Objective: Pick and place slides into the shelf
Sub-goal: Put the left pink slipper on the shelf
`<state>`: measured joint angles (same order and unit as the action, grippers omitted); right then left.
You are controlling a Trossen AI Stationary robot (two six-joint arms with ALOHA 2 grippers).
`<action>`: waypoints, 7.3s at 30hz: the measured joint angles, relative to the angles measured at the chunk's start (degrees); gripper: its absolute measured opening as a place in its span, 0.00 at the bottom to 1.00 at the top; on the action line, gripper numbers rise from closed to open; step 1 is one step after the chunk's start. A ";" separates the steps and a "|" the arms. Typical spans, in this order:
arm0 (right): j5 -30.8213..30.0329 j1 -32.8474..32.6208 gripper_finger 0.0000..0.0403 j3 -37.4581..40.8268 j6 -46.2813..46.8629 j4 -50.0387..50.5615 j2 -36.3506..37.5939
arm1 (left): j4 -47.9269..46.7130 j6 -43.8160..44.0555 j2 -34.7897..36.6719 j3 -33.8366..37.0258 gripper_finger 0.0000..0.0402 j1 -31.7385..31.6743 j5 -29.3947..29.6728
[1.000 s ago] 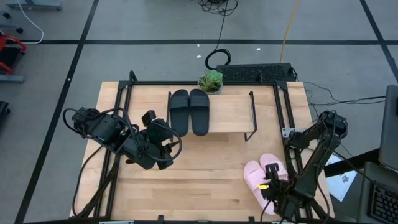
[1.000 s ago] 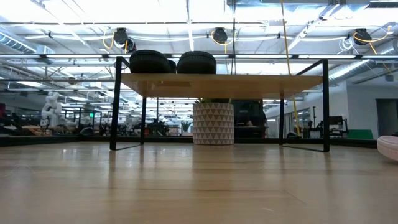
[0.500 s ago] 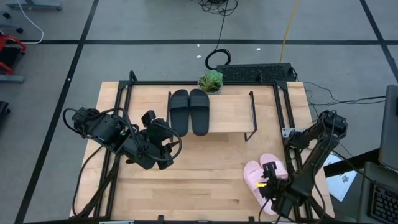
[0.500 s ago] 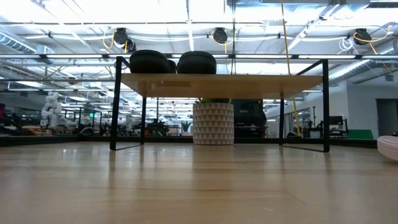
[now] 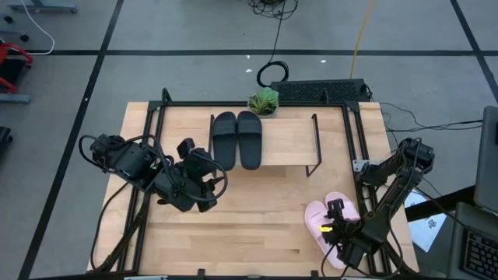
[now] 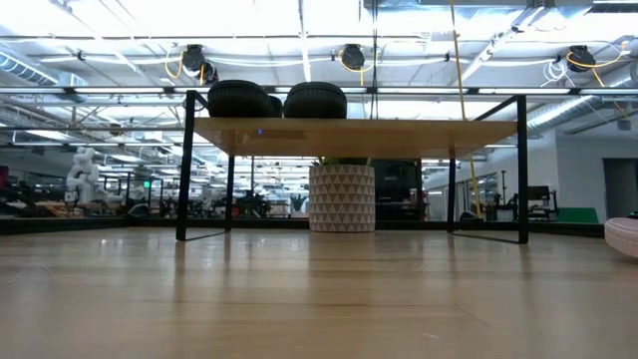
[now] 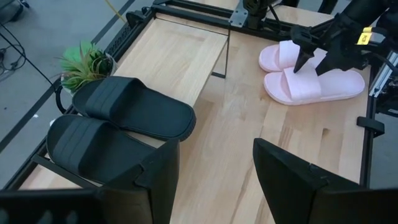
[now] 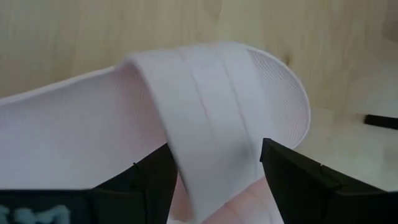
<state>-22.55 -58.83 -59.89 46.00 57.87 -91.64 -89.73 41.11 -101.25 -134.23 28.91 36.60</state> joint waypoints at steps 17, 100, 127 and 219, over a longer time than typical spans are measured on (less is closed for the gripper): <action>-1.73 0.01 0.17 1.19 -4.76 -4.76 0.00 | 0.00 1.01 0.02 0.00 0.51 0.00 0.00; -17.81 62.25 0.00 -34.26 -50.12 2.04 -1.14 | -0.28 -28.05 11.89 0.00 0.51 -11.39 6.95; -19.37 62.25 0.00 -28.32 -52.74 -3.66 -1.07 | -0.28 -30.05 11.91 0.00 0.51 -11.39 6.99; -19.30 62.99 0.00 -28.93 -61.81 -10.24 -2.67 | -0.28 -31.89 11.91 -0.02 0.51 -11.38 9.57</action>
<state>-41.85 4.16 -88.82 -15.81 47.64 -94.30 -90.01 9.23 -89.34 -134.26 17.53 46.17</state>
